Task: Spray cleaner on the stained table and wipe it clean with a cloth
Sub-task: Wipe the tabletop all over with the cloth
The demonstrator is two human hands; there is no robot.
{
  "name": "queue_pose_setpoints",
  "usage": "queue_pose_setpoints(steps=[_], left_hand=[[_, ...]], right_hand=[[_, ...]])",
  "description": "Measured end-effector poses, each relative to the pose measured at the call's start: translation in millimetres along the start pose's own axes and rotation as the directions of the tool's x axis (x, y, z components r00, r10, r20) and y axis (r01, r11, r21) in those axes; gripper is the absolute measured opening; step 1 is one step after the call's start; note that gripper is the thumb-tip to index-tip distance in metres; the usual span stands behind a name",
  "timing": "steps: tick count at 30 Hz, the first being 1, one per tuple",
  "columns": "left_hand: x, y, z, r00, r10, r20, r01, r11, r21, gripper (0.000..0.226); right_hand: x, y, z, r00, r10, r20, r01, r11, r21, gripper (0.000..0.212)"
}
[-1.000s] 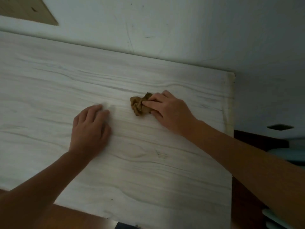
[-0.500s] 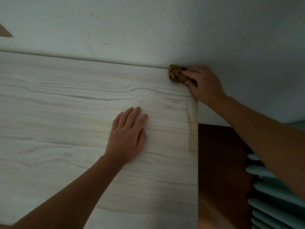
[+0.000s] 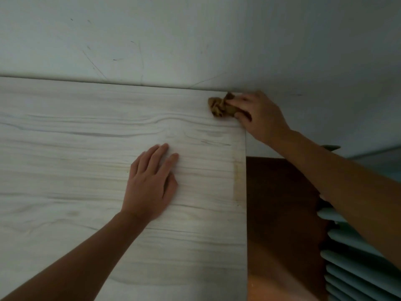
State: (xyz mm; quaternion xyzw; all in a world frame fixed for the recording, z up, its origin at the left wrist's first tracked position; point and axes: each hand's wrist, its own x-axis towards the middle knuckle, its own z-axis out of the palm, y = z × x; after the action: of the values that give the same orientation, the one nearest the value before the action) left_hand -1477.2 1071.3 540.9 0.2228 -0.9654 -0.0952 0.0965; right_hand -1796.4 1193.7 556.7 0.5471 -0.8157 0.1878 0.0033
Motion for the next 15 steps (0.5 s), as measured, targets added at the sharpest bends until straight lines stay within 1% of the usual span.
queue_pose_setpoints(steps=[1, 3, 5, 7, 9, 11, 13, 15], left_hand=[[0.2, -0.3, -0.1, 1.0, -0.003, 0.001, 0.003, 1.0, 0.001, 0.05], [0.2, -0.5, -0.2, 1.0, -0.005, 0.006, 0.005, 1.0, 0.002, 0.05], [0.9, -0.5, 0.0, 1.0, -0.005, 0.007, 0.005, 1.0, 0.001, 0.05], [0.4, 0.1, 0.3, 1.0, -0.007, 0.0, 0.007, 1.0, 0.001, 0.05], [0.2, 0.5, 0.7, 1.0, -0.006, -0.005, 0.006, 1.0, 0.005, 0.049], [0.3, -0.1, 0.8, 1.0, -0.005, -0.003, 0.005, 1.0, 0.008, 0.049], [-0.2, -0.4, 0.9, 1.0, -0.007, 0.004, 0.007, 1.0, 0.01, 0.049], [-0.3, -0.7, 1.2, 1.0, -0.011, 0.007, 0.011, 1.0, 0.01, 0.049]], right_hand=[[12.6, 4.3, 2.8, 0.997, 0.068, -0.027, -0.068, 0.998, 0.009, 0.039], [23.4, 4.5, 8.8, 0.987, 0.151, -0.058, -0.149, 0.988, 0.028, 0.039], [15.9, -2.3, 11.2, 0.979, 0.19, -0.072, -0.187, 0.981, 0.047, 0.041], [-6.6, -13.4, 10.3, 0.981, 0.177, -0.076, -0.172, 0.983, 0.066, 0.042], [-38.3, -25.8, 6.0, 0.993, 0.11, -0.042, -0.106, 0.991, 0.086, 0.041], [-70.0, -35.7, -0.7, 1.0, 0.005, 0.016, -0.007, 0.992, 0.125, 0.041], [-86.5, -35.9, -6.8, 0.99, -0.123, 0.075, 0.111, 0.983, 0.147, 0.042], [-79.0, -24.4, -9.8, 0.966, -0.224, 0.131, 0.209, 0.971, 0.119, 0.042]])
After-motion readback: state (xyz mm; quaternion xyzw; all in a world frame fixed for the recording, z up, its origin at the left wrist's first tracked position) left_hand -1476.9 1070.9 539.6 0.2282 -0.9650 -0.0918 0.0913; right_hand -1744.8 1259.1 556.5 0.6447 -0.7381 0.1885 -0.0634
